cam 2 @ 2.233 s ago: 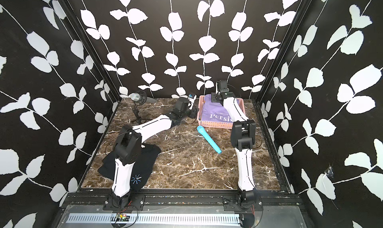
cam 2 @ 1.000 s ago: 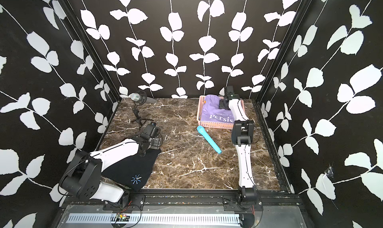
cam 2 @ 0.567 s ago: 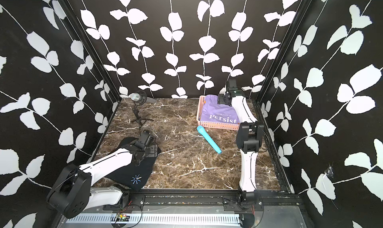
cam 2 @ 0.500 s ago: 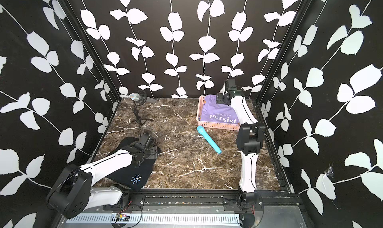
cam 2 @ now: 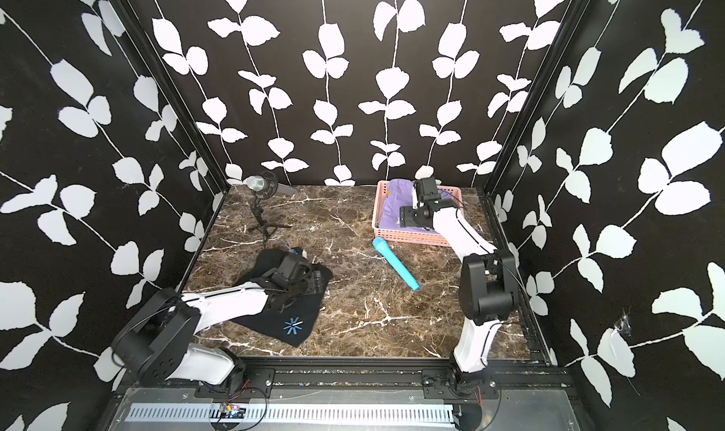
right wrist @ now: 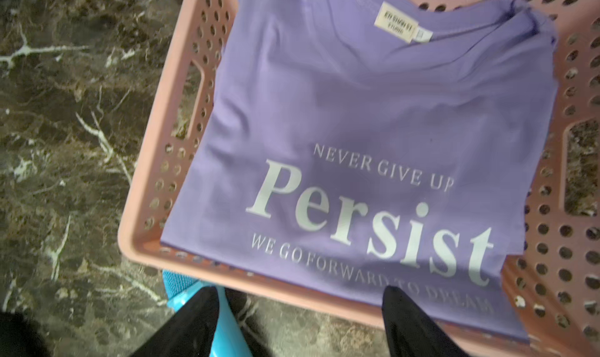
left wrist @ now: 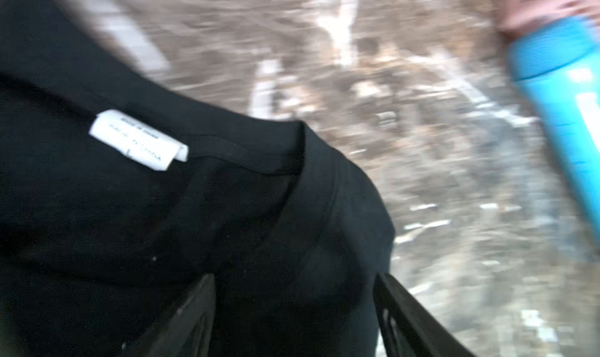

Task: Put the folded t-shirts into the basket
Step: Move the T-shirt to the center of the board.

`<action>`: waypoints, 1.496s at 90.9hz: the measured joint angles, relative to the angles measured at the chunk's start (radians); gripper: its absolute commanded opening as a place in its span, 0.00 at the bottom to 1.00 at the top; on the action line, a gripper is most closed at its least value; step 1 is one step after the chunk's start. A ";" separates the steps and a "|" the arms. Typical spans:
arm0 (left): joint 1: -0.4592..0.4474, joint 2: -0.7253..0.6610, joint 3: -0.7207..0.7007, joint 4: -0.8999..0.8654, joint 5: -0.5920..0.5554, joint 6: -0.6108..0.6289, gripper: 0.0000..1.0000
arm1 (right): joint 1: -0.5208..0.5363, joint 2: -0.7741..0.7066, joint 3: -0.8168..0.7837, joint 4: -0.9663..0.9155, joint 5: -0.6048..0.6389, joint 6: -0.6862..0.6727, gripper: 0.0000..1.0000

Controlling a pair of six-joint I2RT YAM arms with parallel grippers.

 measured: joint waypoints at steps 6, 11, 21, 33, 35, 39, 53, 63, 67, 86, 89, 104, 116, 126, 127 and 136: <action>-0.034 0.076 0.057 0.060 0.032 -0.037 0.78 | 0.024 -0.046 -0.051 0.002 -0.008 0.002 0.81; -0.056 0.147 0.116 0.107 0.070 -0.065 0.78 | 0.041 -0.091 -0.095 0.002 -0.019 0.007 0.81; -0.080 0.247 0.208 0.179 0.144 -0.108 0.80 | 0.061 -0.188 -0.195 0.006 -0.026 0.022 0.81; -0.089 0.243 0.232 0.185 0.172 -0.108 0.82 | 0.078 -0.282 -0.284 0.000 -0.023 0.039 0.81; -0.088 0.235 0.232 0.177 0.171 -0.100 0.82 | 0.085 -0.291 -0.294 0.000 -0.022 0.044 0.80; -0.086 0.215 0.231 0.154 0.166 -0.086 0.83 | 0.103 -0.307 -0.314 0.000 -0.022 0.050 0.80; -0.059 0.064 0.175 0.050 0.114 -0.003 0.84 | 0.206 -0.315 -0.368 0.012 -0.024 0.079 0.78; 0.006 -0.030 0.114 -0.021 0.106 0.043 0.84 | 0.280 -0.301 -0.404 0.047 -0.037 0.111 0.76; 0.031 -0.049 0.092 -0.053 0.105 0.059 0.84 | 0.309 -0.286 -0.415 0.068 -0.046 0.127 0.76; 0.080 -0.110 -0.026 -0.166 0.111 0.097 0.84 | 0.423 -0.152 -0.422 0.193 -0.105 0.211 0.69; 0.082 -0.120 -0.037 -0.166 0.117 0.101 0.83 | 0.436 -0.126 -0.423 0.213 -0.113 0.223 0.69; 0.070 -0.147 -0.067 -0.147 0.159 0.084 0.81 | 0.457 -0.061 -0.436 0.251 -0.126 0.251 0.68; -0.011 -0.187 -0.087 -0.160 0.191 0.042 0.82 | 0.455 -0.066 -0.436 0.246 -0.095 0.248 0.70; -0.052 -0.261 -0.092 -0.224 0.205 0.023 0.84 | 0.448 -0.070 -0.434 0.231 -0.047 0.237 0.72; -0.054 -0.269 -0.092 -0.231 0.204 0.023 0.84 | 0.448 -0.071 -0.432 0.228 -0.042 0.234 0.72; -0.050 -0.353 -0.063 -0.317 0.149 0.048 0.86 | 0.448 -0.071 -0.408 0.192 0.013 0.218 0.73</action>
